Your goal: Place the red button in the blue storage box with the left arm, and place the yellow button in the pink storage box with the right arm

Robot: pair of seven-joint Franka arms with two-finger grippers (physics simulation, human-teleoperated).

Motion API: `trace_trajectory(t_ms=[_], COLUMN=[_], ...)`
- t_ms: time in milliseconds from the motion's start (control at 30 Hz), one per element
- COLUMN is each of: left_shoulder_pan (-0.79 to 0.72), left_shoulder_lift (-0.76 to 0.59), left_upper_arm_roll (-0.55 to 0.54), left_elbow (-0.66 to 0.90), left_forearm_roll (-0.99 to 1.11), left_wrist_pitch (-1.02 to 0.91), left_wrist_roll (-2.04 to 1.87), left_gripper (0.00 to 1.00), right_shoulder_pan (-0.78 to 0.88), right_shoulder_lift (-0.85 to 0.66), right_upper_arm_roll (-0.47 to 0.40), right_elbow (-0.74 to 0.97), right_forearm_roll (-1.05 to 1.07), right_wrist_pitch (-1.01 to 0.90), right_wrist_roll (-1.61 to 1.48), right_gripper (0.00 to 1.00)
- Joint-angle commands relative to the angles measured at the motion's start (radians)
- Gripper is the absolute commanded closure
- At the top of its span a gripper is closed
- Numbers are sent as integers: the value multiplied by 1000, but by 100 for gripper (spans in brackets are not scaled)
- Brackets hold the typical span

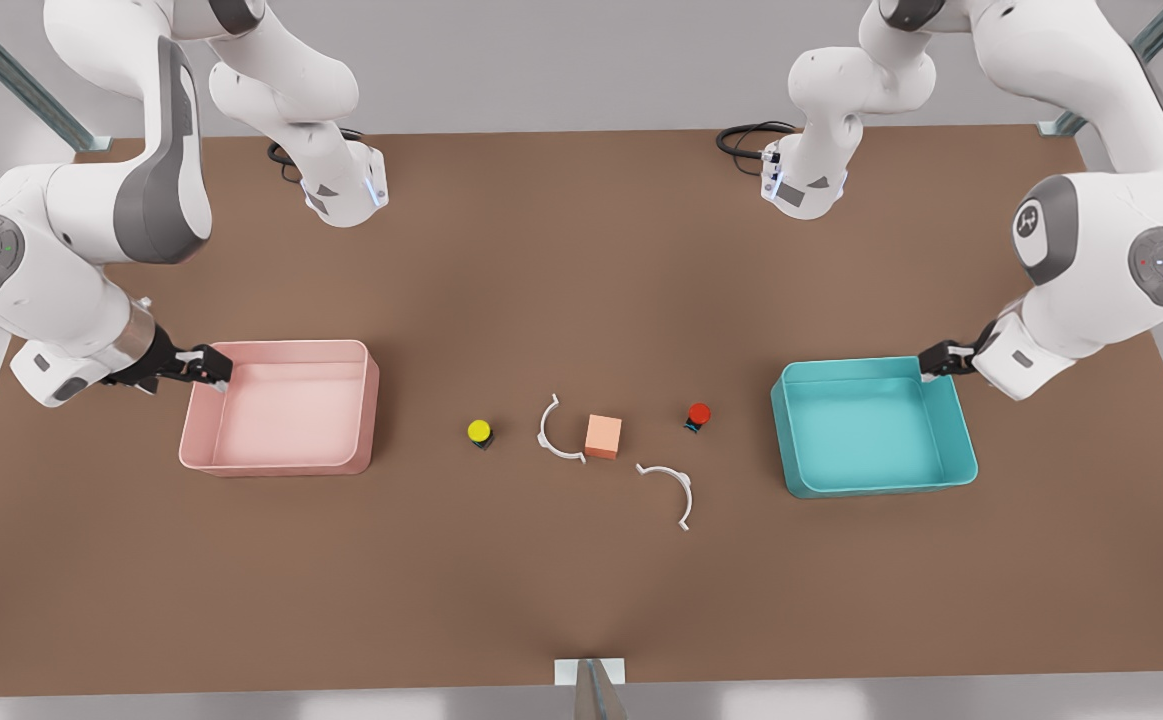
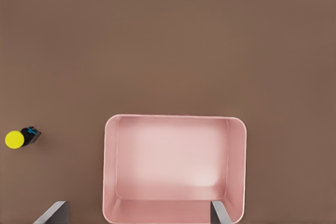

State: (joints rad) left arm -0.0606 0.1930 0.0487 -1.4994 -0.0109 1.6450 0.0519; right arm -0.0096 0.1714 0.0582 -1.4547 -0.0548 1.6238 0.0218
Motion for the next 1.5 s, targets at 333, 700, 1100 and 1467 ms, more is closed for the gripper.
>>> trace_trajectory(t_ms=[333, 700, 1100, 1467], left_shoulder_pan=[-462, -504, -496, -490], left_shoulder_lift=[180, 293, 388, 94], left_upper_arm_roll=[-13, -12, -10, 206], left_elbow=[-274, -489, -453, -450], left_forearm_roll=[-63, -89, -84, -84], left_wrist_pitch=[582, 906, 926, 598], left_wrist_roll=[52, 58, 63, 344], left_gripper=[0, 0, 40, 56], right_shoulder_pan=[86, 347, 408, 401], right_shoulder_lift=[160, 434, 442, 514], right_upper_arm_roll=[45, 46, 72, 71], right_elbow=[97, 33, -214, -276], right_forearm_roll=[90, 59, 55, 18], right_wrist_pitch=[70, 392, 596, 837], right_wrist_roll=[24, 205, 274, 273], right_gripper=[0, 0, 0, 0])
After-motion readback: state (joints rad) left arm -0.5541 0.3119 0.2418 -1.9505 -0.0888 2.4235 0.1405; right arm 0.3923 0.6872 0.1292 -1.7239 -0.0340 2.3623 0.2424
